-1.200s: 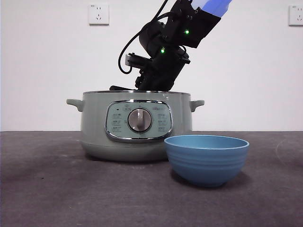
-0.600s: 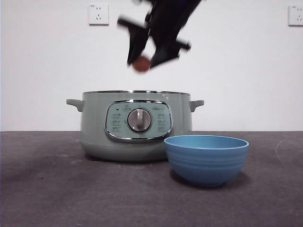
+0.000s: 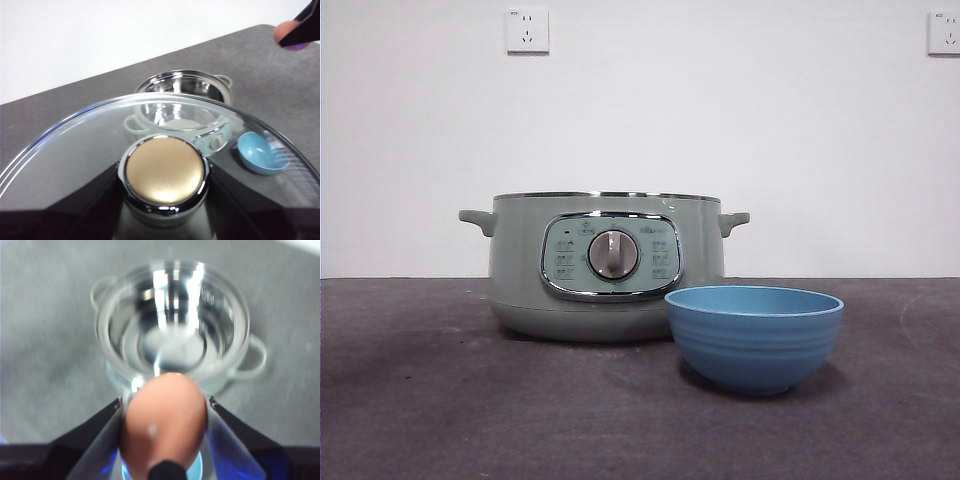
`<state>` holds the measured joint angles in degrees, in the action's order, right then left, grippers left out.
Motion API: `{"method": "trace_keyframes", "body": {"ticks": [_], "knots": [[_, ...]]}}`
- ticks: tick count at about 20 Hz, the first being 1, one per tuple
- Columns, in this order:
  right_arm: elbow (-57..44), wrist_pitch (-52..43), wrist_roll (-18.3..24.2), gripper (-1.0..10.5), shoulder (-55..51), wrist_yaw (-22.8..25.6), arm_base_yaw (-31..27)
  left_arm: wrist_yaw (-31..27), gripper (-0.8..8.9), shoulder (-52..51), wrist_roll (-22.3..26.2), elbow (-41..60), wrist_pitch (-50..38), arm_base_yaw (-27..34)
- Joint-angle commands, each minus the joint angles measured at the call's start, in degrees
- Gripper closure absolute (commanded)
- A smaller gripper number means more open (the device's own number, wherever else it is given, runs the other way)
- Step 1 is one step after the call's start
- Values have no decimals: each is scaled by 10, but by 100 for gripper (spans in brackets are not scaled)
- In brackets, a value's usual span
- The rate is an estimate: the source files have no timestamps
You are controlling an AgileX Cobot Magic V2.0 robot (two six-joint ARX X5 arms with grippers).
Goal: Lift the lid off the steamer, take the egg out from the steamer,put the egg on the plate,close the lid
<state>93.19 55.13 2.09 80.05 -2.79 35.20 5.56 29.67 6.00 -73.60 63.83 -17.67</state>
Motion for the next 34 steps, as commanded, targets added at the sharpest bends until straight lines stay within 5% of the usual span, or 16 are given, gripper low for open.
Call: {"method": "trace_keyframes", "body": {"ticks": [1,6,9,16,34], "knots": [[-23,-7,5,964,-12,-2,0,6,821,-5,1,-4,-29,2],[-156,-59,-5,964,-34,-4,1,6,821,-5,1,-4,-29,2],[-262,-140,-16,964,-36,-48,2,7,821,-5,1,-4,-29,2],[-436,-312,-24,964,-33,-50,3,7,821,-5,1,-4,-29,2],[-463,-429,-22,940,137,-63,6,7,821,-5,0,-4,-24,2]]}}
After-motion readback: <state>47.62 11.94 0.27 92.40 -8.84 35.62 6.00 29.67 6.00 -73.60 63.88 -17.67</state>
